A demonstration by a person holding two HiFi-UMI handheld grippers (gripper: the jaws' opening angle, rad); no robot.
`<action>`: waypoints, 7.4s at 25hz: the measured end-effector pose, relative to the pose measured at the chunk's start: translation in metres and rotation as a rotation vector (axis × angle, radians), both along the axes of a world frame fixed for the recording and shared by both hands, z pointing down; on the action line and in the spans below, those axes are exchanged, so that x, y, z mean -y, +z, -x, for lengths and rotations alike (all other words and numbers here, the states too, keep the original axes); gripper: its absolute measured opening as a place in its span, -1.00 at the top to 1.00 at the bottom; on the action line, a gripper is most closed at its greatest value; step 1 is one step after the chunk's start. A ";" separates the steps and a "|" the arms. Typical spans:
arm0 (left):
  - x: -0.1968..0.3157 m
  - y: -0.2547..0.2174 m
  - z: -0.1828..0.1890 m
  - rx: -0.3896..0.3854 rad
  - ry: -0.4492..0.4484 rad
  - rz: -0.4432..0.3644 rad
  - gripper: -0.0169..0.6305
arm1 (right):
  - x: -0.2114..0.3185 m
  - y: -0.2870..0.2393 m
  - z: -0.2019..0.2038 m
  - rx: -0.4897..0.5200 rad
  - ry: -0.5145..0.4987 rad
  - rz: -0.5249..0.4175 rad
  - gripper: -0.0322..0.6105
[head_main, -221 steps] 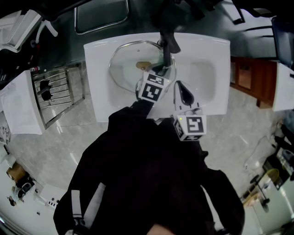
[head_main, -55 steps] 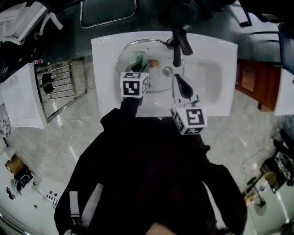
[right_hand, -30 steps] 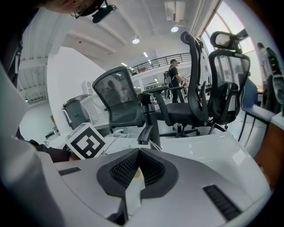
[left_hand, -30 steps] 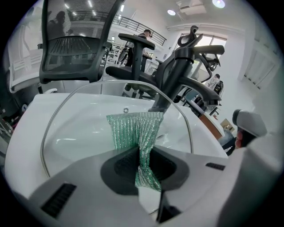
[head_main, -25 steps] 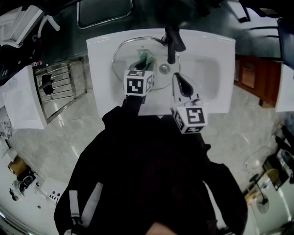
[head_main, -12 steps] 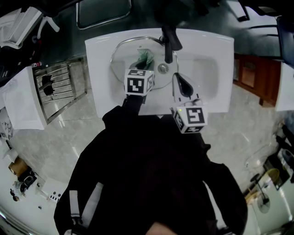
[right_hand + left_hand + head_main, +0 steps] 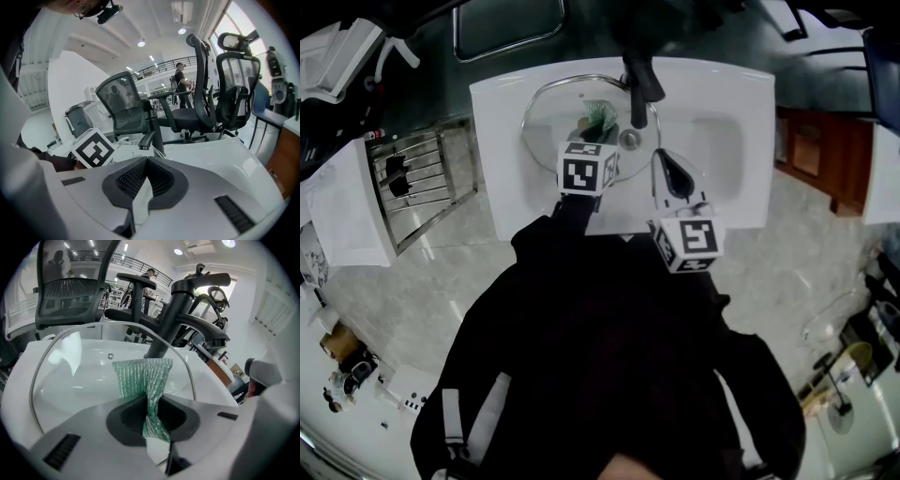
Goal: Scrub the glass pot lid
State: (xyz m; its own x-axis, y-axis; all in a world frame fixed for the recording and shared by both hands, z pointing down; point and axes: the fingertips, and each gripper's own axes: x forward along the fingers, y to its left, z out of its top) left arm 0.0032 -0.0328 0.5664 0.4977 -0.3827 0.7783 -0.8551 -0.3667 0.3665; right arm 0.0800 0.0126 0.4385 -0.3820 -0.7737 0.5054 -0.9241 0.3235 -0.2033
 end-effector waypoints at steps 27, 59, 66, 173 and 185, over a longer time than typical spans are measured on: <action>-0.004 -0.001 -0.027 -0.003 0.028 -0.010 0.76 | -0.005 0.006 -0.019 0.007 0.019 0.013 0.89; -0.011 -0.008 -0.062 -0.033 0.087 -0.010 0.76 | -0.007 0.005 -0.031 0.012 0.052 0.021 0.89; -0.013 -0.011 -0.070 -0.045 0.101 -0.008 0.76 | -0.007 0.001 -0.034 0.015 0.064 0.025 0.89; -0.055 -0.001 0.171 0.121 -0.312 0.024 0.76 | -0.015 0.001 0.070 -0.028 -0.174 0.001 0.89; -0.053 0.015 0.158 0.113 -0.268 0.043 0.76 | -0.017 0.008 0.063 -0.024 -0.141 0.020 0.89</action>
